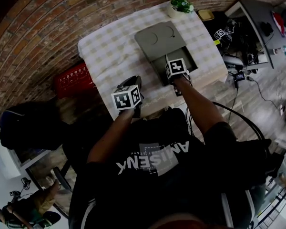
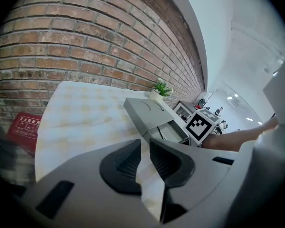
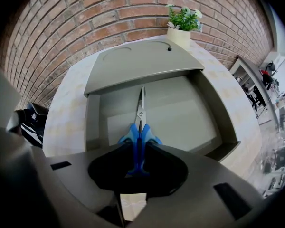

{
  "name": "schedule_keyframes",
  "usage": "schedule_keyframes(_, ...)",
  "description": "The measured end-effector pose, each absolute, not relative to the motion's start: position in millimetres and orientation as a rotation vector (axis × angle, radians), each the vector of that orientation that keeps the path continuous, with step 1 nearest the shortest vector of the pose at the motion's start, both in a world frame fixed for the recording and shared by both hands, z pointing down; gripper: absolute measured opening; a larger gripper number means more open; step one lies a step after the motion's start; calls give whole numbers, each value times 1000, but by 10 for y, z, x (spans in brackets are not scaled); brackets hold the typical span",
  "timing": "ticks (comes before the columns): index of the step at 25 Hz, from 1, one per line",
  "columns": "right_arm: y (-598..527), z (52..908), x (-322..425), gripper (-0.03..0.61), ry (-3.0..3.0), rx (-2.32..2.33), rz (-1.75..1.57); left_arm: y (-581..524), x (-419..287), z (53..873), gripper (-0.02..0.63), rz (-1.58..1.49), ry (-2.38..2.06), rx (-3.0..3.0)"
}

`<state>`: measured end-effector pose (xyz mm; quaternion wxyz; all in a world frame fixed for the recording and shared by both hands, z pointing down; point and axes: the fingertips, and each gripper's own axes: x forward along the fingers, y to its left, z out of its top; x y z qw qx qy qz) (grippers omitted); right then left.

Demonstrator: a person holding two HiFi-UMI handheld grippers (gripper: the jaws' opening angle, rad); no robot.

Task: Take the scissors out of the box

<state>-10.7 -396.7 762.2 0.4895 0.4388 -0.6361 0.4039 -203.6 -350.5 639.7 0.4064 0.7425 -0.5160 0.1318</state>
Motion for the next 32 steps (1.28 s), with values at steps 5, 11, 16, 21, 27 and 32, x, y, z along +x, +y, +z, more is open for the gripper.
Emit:
schedule_keyframes(5,-3943,7590,-68,117,-1584,1033,961,-3521,-1975,6382,64,323,-1343,1877)
schedule_keyframes(11,-3984,7421,16,115,-1668,1012,993,-3546,-1867,6211,63,300,-1404,1875)
schedule_keyframes(16,-3918,7192,34,115,-1735,969,1033,-3575,-1734,6057,52,277,-1447,1860)
schedule_keyframes(21,-3792,6943,48,115,-1816,937,1080,-3601,-1567,5945,46,265,-1461,1879)
schedule_keyframes(27,-3671,6634,107,115,-1923,925,1109,-3589,-1434,5858,26,269,-1467,1896)
schedule_keyframes(32,-3657,6325,165,115,-2044,933,1066,-3583,-1356,5755,18,262,-1478,1913)
